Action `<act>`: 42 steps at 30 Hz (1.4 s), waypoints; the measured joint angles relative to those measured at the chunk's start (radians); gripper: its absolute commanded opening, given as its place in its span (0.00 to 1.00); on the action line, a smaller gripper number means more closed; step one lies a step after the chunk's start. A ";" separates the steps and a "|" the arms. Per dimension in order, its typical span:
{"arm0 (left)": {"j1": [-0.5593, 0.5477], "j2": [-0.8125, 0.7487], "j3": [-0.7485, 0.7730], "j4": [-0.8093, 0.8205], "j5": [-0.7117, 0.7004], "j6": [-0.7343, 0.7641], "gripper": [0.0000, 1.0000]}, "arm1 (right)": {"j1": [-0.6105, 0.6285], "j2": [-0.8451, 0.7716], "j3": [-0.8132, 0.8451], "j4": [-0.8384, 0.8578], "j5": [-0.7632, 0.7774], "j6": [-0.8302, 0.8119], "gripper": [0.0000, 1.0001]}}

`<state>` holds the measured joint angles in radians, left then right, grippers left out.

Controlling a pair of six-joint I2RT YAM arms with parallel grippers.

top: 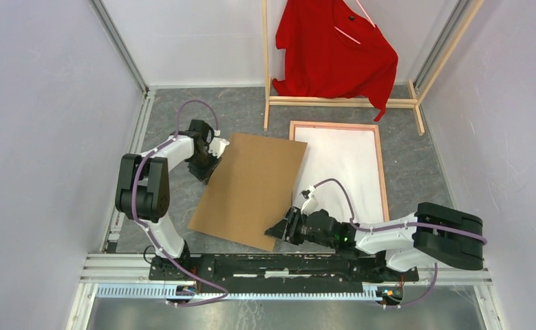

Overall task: Put the photo into the frame
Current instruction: Turn over the photo frame item at the center of the board.

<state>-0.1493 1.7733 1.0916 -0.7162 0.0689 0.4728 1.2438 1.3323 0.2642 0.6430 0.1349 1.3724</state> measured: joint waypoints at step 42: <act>0.009 -1.344 0.072 -0.437 0.357 0.941 0.96 | -0.225 -0.057 0.689 -0.415 -0.196 0.336 0.00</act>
<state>-0.1402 0.4294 1.1641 -1.1534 0.4263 1.4143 1.0183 1.2755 0.9527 0.2283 -0.0616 1.7084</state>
